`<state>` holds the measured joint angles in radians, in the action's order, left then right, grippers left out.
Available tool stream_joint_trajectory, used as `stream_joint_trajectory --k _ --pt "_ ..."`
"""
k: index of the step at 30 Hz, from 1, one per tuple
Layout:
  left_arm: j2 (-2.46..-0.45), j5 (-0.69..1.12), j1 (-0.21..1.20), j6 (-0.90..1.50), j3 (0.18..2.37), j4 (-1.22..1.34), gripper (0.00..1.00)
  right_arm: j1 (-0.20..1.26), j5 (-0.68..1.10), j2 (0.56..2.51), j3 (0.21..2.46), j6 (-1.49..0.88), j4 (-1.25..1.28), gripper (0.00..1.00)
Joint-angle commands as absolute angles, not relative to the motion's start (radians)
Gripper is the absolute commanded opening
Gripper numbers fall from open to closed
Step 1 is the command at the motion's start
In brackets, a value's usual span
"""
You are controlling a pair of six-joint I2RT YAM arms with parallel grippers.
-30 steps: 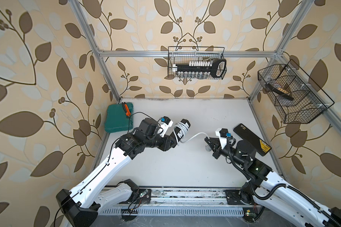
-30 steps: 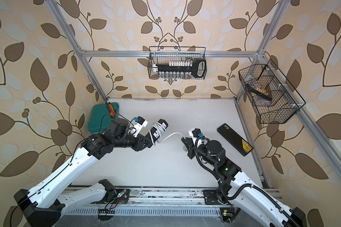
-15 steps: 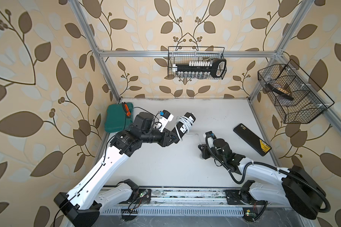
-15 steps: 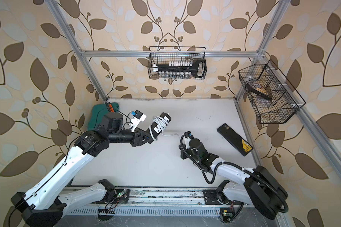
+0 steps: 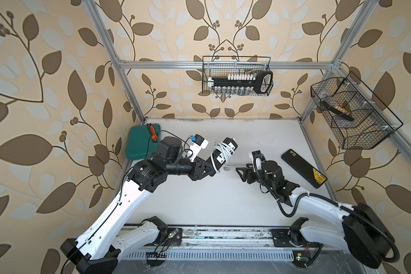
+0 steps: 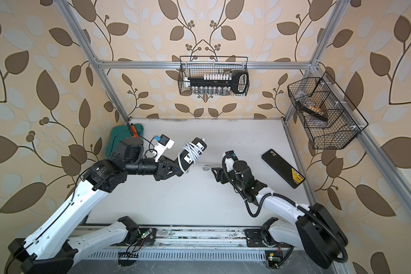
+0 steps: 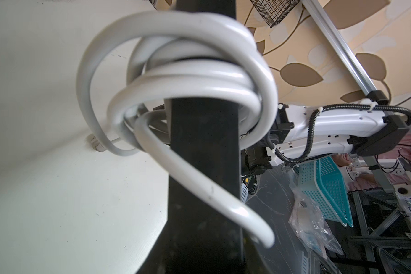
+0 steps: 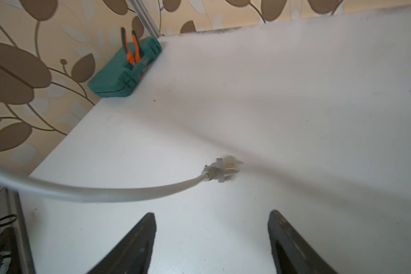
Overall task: Unwrap the cord wrapped around the power strip
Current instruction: Unwrap the power cord from the power strip.
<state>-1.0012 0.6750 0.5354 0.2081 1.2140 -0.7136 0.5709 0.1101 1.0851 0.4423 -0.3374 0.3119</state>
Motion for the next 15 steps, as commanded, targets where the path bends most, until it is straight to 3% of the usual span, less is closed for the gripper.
stream_joint_trajectory --k 1,6,15 --pt "-1.013 0.762 0.530 0.161 1.298 -0.665 0.00 0.577 0.275 0.926 0.403 -0.226 0.257 0.75" --pt "-1.038 0.806 0.530 0.140 1.325 -0.687 0.00 0.614 0.396 0.834 0.394 -0.128 0.319 0.73" --pt "-1.016 0.853 0.531 0.141 1.284 -0.684 0.00 0.678 0.487 1.097 0.561 -0.190 0.423 0.65"
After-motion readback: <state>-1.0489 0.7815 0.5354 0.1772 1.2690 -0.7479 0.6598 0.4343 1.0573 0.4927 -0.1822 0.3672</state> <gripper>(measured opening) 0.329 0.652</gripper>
